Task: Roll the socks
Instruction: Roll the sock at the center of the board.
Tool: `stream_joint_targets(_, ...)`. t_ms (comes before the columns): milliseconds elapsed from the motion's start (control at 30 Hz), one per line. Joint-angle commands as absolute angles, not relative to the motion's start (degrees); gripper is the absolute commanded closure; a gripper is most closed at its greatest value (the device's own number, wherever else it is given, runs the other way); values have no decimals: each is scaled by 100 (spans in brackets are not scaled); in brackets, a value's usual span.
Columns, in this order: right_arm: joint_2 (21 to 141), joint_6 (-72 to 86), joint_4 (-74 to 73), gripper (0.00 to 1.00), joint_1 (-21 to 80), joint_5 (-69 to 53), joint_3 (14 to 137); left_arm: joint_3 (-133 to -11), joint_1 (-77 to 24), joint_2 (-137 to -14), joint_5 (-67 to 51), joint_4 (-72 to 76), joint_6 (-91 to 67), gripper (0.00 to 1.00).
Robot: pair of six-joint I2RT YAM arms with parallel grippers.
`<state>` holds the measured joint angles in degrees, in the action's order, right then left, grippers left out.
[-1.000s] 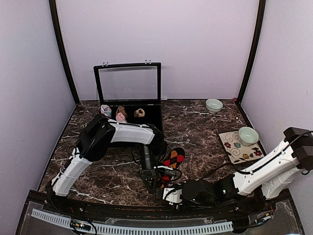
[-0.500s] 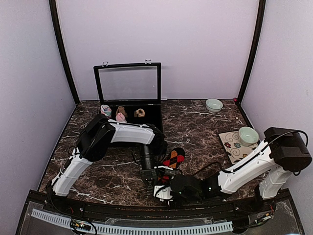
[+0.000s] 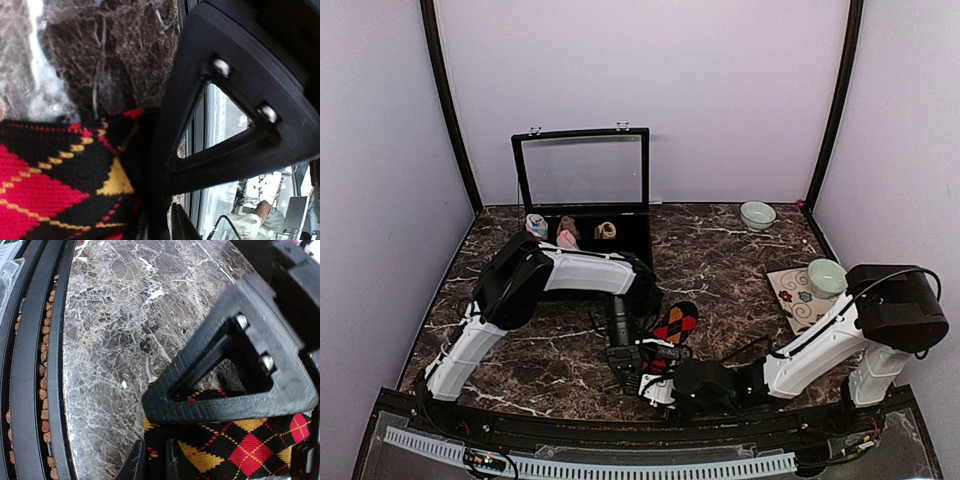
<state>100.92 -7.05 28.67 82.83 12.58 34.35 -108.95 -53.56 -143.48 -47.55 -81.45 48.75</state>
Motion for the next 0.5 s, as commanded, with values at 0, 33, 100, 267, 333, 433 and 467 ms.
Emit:
stream_joint_targets(0,10368,-155,2782,88,8270,1024,3090,-10404,-5308,-14007,-3498,-6650,4604,79)
stream_joint_targets(33,10355,-44,2820,89,8270,1027,3022,-10197,-5271,-13753,-3478,-6400,4459,78)
stream_joint_targets(100,10310,255,3015,90,8275,1026,2817,-9630,-5150,-13007,-3430,-5853,4189,70)
stream_joint_targets(267,10323,734,3374,91,8273,1049,2432,-8764,-4890,-11920,-3132,-5015,3697,68)
stream_joint_targets(333,10355,1130,3398,92,8271,927,2428,-8504,-4834,-11593,-3077,-4842,3673,68)
stream_joint_targets(433,10411,1451,3305,92,8263,806,2459,-7895,-4816,-10969,-2966,-4311,3667,68)
stream_joint_targets(467,10421,1570,3301,92,8255,771,2451,-7711,-4816,-10778,-2927,-4162,3692,68)
